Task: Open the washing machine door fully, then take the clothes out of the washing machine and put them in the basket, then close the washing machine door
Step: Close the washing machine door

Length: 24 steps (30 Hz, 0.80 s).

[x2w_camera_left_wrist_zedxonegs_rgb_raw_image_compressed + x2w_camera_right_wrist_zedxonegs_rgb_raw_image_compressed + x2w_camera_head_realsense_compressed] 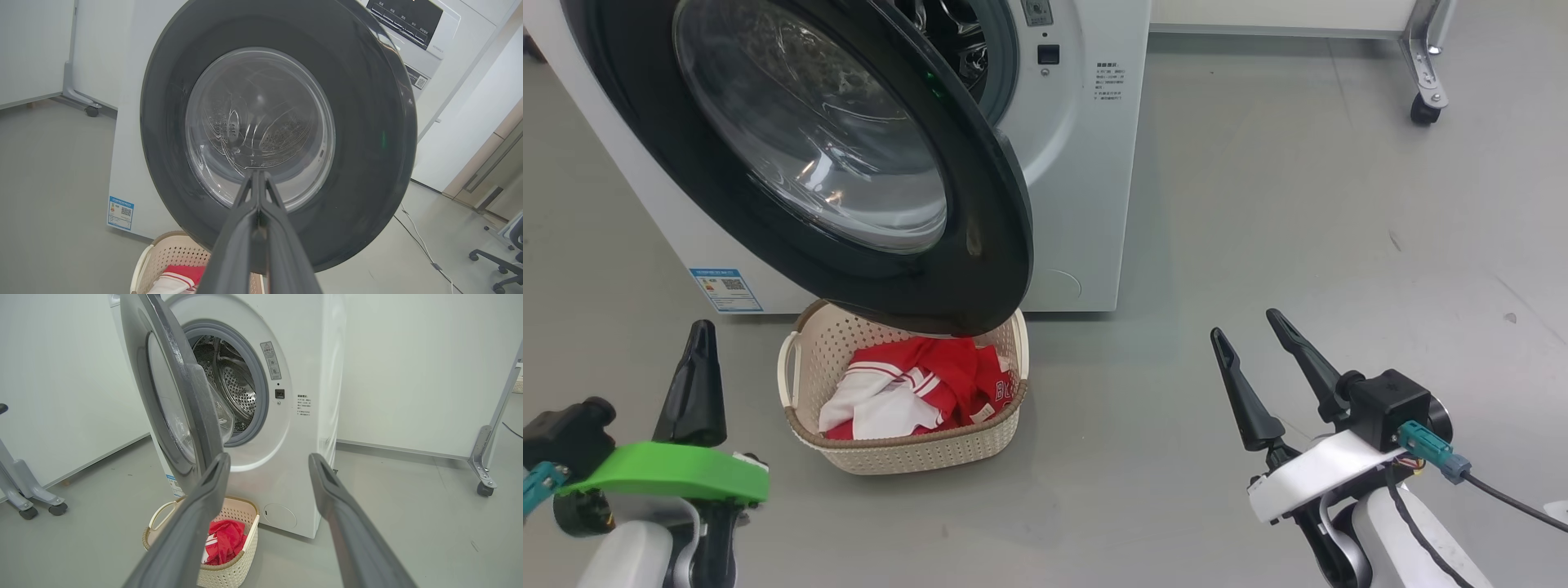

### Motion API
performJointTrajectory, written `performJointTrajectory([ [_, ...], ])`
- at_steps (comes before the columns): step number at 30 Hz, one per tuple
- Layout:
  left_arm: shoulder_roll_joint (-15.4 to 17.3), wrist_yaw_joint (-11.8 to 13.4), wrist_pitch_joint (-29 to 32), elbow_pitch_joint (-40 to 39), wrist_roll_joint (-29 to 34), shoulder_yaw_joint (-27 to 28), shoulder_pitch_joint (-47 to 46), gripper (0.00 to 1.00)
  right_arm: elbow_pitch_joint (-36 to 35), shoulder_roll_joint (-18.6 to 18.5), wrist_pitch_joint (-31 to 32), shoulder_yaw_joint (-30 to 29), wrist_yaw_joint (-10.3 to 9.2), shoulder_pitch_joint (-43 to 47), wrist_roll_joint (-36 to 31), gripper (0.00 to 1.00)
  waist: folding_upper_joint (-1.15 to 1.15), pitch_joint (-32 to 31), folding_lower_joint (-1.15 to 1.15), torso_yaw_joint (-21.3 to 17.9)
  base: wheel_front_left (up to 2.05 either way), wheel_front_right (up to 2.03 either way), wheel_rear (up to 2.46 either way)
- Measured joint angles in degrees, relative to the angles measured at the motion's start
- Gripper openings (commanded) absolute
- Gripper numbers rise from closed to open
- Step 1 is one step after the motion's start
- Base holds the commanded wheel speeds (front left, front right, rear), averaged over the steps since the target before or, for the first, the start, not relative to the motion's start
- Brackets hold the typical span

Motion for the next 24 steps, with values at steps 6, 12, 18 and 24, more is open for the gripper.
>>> performJointTrajectory([
  [6,0.6,2.8,-1.5,-0.6,6.9,-0.1,2.9,0.06,-0.5,0.3,0.0,0.0,0.0,0.6,-0.2,1.0,0.0,-0.2,0.0,0.2,0.0,0.0,0.0],
  [12,-0.1,4.3,-1.1,-1.3,9.6,-0.1,5.0,1.0,-0.9,0.4,0.0,0.0,0.01,1.0,-0.2,1.0,0.0,-0.2,0.0,0.2,0.0,0.0,0.0],
  [18,-1.3,5.0,-1.1,-2.3,11.7,0.0,5.6,1.0,-1.5,0.5,0.0,-0.4,0.01,1.0,-0.2,1.0,0.0,0.5,0.0,0.4,0.0,0.0,0.0],
  [24,-3.1,5.3,-1.1,-4.6,13.8,1.6,5.6,1.0,-1.7,0.5,0.0,-0.5,0.02,1.0,-0.3,1.0,0.0,0.8,0.0,0.8,0.0,0.0,0.0],
])
